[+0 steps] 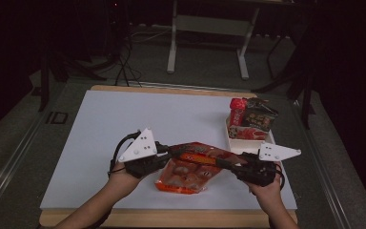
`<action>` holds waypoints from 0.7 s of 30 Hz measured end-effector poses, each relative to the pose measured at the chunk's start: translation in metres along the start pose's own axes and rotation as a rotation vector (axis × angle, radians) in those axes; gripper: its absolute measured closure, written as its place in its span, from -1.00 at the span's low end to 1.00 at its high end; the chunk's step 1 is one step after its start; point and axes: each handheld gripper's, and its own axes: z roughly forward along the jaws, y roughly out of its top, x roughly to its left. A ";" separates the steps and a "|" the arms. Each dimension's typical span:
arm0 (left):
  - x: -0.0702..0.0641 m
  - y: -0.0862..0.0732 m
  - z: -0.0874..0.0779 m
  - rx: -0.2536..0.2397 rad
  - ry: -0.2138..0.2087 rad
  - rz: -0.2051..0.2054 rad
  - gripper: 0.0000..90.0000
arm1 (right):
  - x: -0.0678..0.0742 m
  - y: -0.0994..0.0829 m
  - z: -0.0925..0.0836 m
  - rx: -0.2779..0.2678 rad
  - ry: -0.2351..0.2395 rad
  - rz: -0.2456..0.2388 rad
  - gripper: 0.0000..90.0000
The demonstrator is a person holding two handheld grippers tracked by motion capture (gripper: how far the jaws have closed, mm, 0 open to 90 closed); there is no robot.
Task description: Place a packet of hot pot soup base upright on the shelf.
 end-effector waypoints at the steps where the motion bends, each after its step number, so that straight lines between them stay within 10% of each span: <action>1: 0.002 0.000 -0.001 -0.007 0.003 -0.013 1.00 | 0.001 0.002 -0.001 -0.010 0.015 0.006 0.81; 21: 0.024 -0.005 -0.014 -0.077 -0.013 -0.097 0.89 | 0.020 0.048 0.003 0.033 -0.036 -0.090 1.00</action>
